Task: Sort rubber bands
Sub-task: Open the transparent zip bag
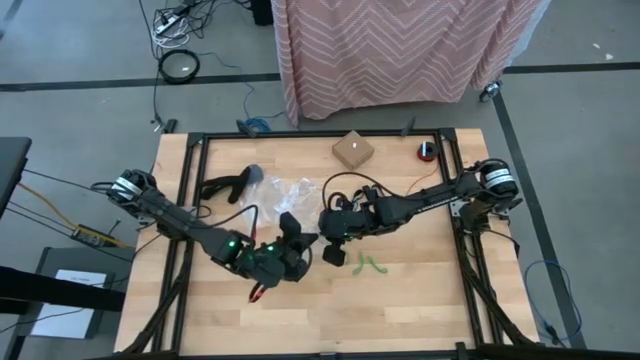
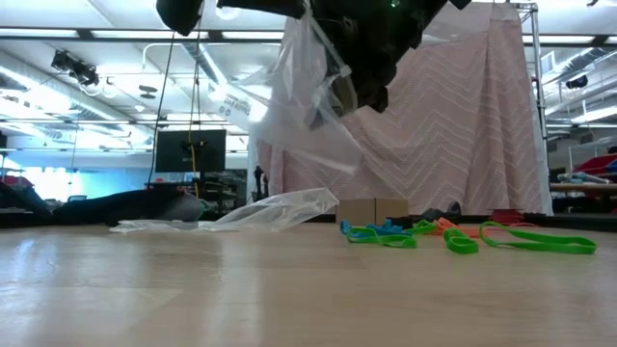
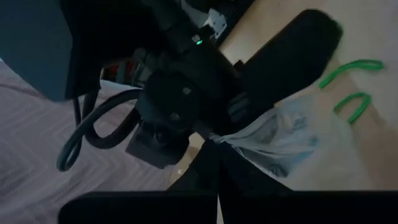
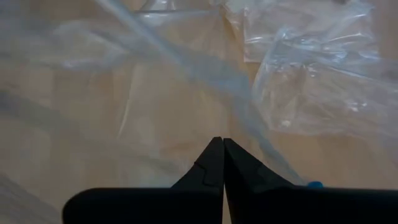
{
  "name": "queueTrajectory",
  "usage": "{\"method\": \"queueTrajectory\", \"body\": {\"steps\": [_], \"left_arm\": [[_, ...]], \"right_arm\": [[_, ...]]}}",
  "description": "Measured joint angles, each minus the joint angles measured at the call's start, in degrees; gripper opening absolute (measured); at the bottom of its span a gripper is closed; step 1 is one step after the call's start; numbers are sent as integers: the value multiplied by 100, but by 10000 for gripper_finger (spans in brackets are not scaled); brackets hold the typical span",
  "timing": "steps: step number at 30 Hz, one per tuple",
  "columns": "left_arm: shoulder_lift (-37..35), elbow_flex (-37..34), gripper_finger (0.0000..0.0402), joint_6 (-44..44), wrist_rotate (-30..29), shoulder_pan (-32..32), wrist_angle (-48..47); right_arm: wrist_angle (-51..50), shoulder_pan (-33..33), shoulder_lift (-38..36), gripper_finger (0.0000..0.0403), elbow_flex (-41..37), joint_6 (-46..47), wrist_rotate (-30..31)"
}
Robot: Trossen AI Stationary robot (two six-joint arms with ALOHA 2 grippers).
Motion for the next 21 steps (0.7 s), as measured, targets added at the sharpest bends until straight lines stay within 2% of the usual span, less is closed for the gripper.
{"method": "queueTrajectory", "body": {"steps": [15,21], "left_arm": [[-39,4,1,-2,-239,-130,-61],[-39,2,1,-50,-176,-132,-210]], "right_arm": [[-578,-24,-5,0,-22,309,578],[-376,1,4,0,-15,-1,567]]}}
